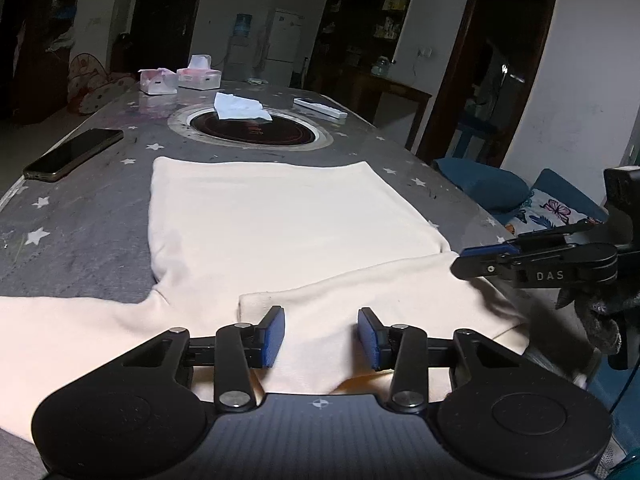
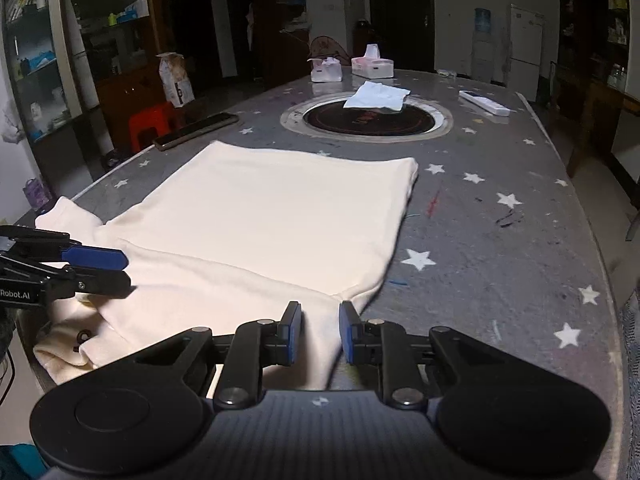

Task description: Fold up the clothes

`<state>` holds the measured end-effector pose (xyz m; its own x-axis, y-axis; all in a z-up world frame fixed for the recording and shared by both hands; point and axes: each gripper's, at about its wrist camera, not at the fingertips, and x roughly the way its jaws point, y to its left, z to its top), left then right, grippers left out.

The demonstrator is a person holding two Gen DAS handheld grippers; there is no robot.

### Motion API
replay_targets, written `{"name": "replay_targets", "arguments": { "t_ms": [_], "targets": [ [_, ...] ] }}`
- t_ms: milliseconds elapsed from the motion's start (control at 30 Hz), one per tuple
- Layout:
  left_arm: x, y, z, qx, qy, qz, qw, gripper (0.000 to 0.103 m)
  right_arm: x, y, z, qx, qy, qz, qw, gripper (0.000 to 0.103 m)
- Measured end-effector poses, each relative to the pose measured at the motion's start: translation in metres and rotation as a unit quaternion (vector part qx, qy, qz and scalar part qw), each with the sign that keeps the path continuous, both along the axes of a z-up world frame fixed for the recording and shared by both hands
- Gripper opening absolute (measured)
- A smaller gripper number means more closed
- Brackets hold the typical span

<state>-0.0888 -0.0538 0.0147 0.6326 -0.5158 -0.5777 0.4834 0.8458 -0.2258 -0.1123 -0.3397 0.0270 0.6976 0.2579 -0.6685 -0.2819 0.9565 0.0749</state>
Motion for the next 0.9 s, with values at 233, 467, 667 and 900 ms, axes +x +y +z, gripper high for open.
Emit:
{"name": "replay_targets", "arguments": {
  "t_ms": [233, 467, 667, 900],
  "targets": [
    [0.006, 0.002, -0.003, -0.010, 0.002, 0.016, 0.9998, 0.044, -0.003, 0.018, 0.005, 0.006, -0.015, 0.029, 0.999, 0.020],
    [-0.007, 0.030, 0.009, -0.018, -0.014, 0.059, 0.9980, 0.045, -0.008, 0.035, 0.003, 0.013, -0.011, 0.053, 0.998, 0.028],
    [-0.015, 0.073, 0.010, -0.008, -0.011, 0.150, 0.9886, 0.045, -0.013, 0.051, -0.004, 0.013, -0.003, 0.077, 0.997, 0.031],
    [-0.020, 0.126, 0.013, 0.041, -0.028, 0.289, 0.9559, 0.045, -0.015, 0.056, -0.005, 0.008, -0.004, 0.081, 0.997, 0.033]
  ]
}}
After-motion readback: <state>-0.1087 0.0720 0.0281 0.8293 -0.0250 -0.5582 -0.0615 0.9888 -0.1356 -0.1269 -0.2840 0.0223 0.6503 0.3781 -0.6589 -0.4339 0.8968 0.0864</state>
